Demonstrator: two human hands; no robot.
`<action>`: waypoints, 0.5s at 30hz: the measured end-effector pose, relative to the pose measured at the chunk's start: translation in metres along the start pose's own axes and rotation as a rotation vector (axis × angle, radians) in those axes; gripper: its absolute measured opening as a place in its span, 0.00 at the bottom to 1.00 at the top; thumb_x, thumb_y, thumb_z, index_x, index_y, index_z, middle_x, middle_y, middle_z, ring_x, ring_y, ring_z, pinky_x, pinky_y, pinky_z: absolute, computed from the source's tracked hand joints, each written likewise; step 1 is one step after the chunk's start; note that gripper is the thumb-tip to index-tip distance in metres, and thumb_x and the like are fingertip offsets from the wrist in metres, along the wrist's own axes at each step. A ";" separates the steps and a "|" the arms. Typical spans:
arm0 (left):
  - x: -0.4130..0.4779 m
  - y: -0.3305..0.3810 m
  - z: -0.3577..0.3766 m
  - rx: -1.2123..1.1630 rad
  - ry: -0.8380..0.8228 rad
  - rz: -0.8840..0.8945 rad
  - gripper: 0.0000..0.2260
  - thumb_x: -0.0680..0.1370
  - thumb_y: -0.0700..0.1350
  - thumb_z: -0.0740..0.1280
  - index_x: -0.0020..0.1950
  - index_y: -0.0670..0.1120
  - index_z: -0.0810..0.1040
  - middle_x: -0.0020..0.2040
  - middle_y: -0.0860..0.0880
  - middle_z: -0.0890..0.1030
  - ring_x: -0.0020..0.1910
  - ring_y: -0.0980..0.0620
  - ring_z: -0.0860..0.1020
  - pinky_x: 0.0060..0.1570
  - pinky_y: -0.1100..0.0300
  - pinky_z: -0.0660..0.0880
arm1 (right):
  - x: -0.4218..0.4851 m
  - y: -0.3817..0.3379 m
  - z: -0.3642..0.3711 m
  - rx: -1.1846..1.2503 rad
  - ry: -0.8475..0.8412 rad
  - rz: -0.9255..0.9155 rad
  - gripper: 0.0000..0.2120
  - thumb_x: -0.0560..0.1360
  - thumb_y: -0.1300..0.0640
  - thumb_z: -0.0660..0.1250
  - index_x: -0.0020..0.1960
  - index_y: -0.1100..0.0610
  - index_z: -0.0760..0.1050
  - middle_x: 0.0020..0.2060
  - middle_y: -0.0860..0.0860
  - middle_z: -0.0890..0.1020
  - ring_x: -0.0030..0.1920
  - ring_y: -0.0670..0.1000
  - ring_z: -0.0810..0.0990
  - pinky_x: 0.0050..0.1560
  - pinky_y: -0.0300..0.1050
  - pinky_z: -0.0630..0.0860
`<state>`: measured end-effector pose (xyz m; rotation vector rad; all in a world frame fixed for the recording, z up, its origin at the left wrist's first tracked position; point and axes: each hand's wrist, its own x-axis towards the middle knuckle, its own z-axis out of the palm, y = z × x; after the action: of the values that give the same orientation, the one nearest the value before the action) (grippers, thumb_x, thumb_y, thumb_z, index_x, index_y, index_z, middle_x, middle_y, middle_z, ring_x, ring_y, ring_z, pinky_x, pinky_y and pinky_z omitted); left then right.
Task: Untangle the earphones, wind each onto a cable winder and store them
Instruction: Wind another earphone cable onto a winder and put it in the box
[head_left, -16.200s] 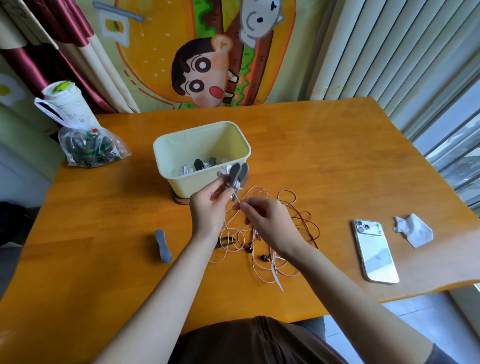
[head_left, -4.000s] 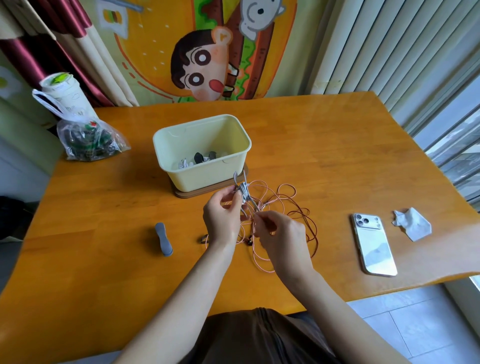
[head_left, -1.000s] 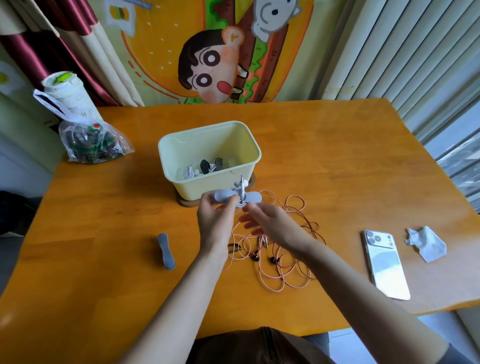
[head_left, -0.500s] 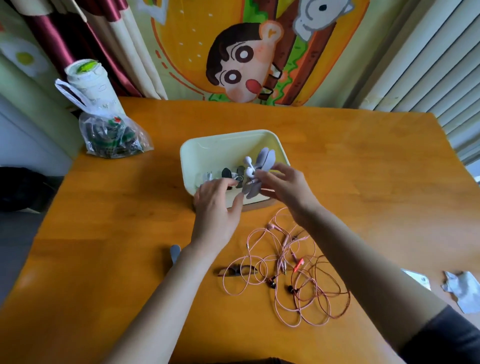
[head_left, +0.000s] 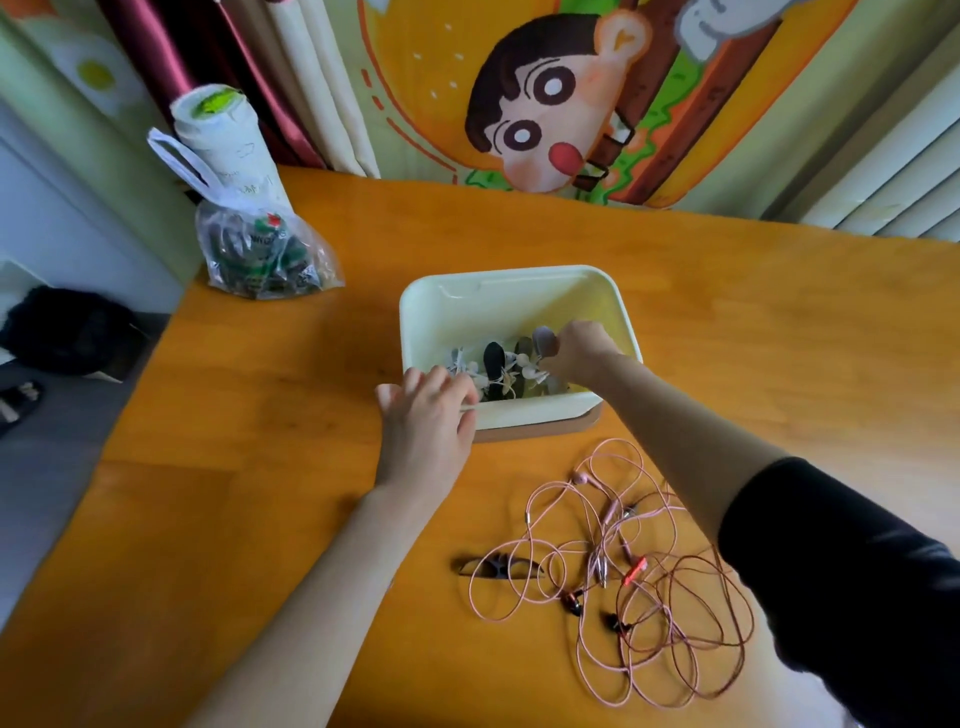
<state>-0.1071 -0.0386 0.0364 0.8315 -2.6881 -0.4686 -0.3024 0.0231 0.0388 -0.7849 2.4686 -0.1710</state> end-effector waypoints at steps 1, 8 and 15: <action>0.000 0.000 0.000 -0.001 0.005 0.006 0.05 0.72 0.42 0.73 0.43 0.49 0.78 0.42 0.52 0.79 0.45 0.47 0.74 0.45 0.56 0.59 | 0.001 -0.001 0.002 -0.009 -0.016 0.000 0.14 0.79 0.57 0.61 0.35 0.59 0.67 0.29 0.52 0.67 0.38 0.54 0.71 0.25 0.38 0.62; -0.001 0.001 0.000 0.019 -0.008 0.015 0.02 0.75 0.43 0.70 0.46 0.48 0.79 0.46 0.50 0.79 0.48 0.47 0.74 0.47 0.55 0.59 | 0.003 -0.001 0.006 -0.079 -0.038 -0.003 0.06 0.77 0.61 0.63 0.49 0.64 0.74 0.35 0.55 0.74 0.41 0.56 0.74 0.32 0.42 0.70; -0.023 0.016 0.007 -0.077 0.095 0.151 0.10 0.70 0.34 0.71 0.48 0.44 0.79 0.45 0.47 0.79 0.46 0.45 0.78 0.45 0.48 0.73 | -0.050 0.005 0.014 0.233 0.504 -0.387 0.10 0.78 0.62 0.59 0.57 0.62 0.74 0.53 0.58 0.78 0.47 0.58 0.78 0.41 0.50 0.75</action>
<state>-0.0990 -0.0112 0.0322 0.6082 -2.6034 -0.4812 -0.2636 0.0562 0.0480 -1.2250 2.6452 -0.8763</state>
